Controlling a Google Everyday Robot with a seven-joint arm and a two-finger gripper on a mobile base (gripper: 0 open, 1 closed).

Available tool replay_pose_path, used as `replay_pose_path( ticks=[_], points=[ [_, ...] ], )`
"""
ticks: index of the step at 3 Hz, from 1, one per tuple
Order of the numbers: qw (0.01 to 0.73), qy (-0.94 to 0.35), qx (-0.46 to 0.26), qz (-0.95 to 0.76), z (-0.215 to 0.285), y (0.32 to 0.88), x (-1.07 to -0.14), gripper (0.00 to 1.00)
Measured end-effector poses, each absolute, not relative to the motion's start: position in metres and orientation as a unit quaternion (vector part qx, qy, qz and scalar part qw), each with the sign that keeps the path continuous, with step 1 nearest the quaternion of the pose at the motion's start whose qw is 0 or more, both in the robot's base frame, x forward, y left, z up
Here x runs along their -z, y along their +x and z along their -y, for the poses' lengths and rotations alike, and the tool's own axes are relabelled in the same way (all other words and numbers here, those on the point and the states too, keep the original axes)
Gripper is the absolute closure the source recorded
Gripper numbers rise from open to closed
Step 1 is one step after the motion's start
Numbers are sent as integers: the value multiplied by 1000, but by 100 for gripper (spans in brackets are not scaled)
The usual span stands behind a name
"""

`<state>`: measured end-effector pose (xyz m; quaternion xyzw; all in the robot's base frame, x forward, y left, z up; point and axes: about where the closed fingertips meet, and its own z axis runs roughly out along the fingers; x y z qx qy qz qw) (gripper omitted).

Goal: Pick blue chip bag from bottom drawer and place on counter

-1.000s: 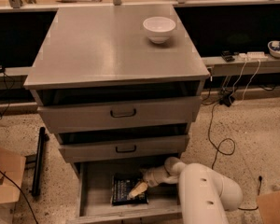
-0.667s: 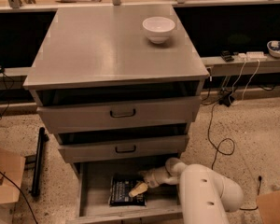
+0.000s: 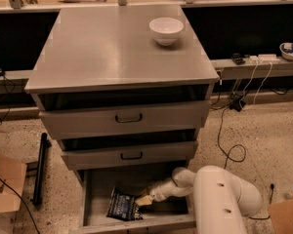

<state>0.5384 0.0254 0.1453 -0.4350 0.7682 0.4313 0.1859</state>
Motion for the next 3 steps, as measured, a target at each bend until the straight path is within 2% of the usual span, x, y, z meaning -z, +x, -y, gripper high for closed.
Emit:
replay_pose_path(
  ticks=[1,2,3],
  points=[
    [197,-429,-435,-766,-31,528,-165,84],
    [213,-423,-444,-761,-36,524,-181,100],
    [259,-421,-446,-746,-29,524,-229,100]
  ],
)
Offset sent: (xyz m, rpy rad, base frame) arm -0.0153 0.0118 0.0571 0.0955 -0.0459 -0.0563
